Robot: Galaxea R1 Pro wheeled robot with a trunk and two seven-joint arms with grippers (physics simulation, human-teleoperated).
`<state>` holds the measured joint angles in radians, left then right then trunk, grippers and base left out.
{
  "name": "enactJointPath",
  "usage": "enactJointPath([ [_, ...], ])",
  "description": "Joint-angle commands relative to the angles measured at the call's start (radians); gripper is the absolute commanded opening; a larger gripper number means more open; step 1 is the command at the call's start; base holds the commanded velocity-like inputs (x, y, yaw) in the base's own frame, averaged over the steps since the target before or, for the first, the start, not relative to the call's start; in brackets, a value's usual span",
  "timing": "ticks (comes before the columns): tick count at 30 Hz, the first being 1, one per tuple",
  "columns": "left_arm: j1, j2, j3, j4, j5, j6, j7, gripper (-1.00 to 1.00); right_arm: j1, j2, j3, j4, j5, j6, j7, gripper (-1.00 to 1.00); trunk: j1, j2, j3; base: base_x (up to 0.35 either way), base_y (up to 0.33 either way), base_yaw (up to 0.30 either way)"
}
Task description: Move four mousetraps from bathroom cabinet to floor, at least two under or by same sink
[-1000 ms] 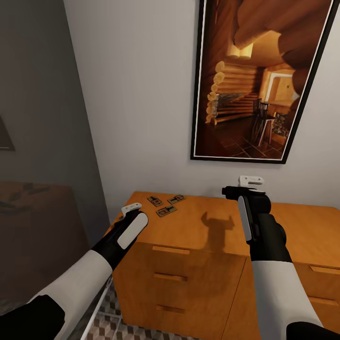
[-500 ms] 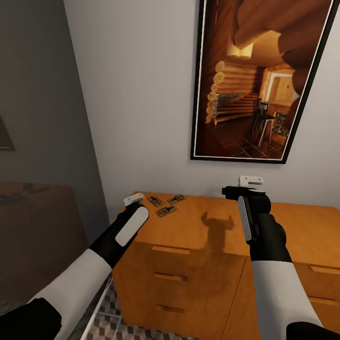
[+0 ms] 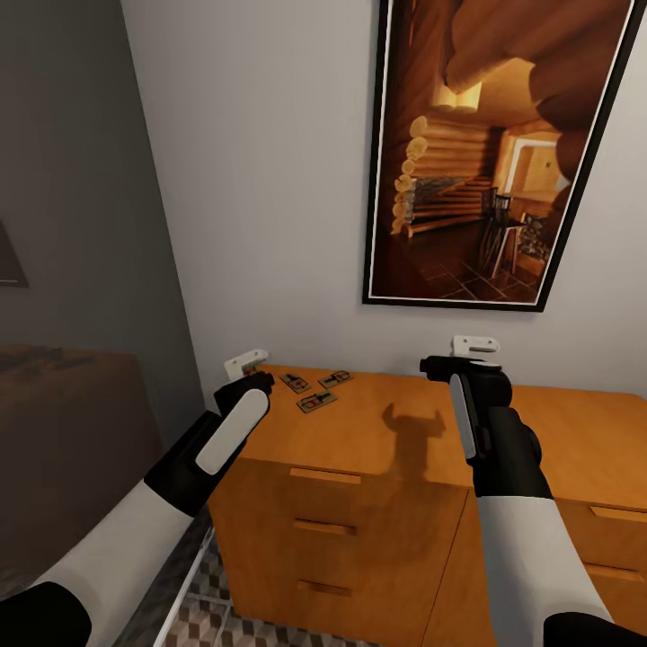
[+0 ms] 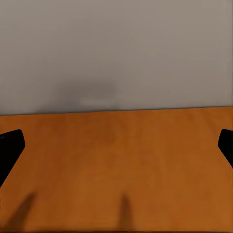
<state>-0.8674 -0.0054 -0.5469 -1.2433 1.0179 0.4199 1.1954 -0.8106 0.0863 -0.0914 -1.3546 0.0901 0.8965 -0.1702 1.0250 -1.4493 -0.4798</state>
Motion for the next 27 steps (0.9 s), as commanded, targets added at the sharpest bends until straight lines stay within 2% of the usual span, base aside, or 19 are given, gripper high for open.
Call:
enactJointPath([
  [1, -0.001, 0.0, -0.001, -0.003, 0.001, 0.012, 0.008, -1.0, -0.001, 0.001, 0.004, 0.001, 0.009, 0.005, 0.005, 1.0, 0.0, -0.001, -0.001, 0.0, 0.0, 0.0],
  [7, 0.0, 0.002, -0.001, -0.004, 0.0, 0.013, 0.009, -1.0, -0.001, 0.001, 0.03, 0.004, 0.01, 0.004, 0.005, 1.0, 0.0, -0.001, -0.001, 0.0, 0.0, 0.0],
  [14, -0.001, 0.025, -0.001, -0.007, 0.001, 0.013, 0.009, -1.0, -0.001, 0.0, 0.033, 0.003, 0.01, -0.002, 0.012, 1.0, 0.0, -0.001, -0.001, 0.0, 0.0, 0.0],
  [27, 0.0, 0.027, -0.001, -0.014, 0.001, 0.013, 0.009, -1.0, 0.001, -0.002, 0.033, 0.003, 0.01, -0.002, 0.051, 1.0, 0.0, -0.001, -0.001, 0.0, 0.0, 0.0],
])
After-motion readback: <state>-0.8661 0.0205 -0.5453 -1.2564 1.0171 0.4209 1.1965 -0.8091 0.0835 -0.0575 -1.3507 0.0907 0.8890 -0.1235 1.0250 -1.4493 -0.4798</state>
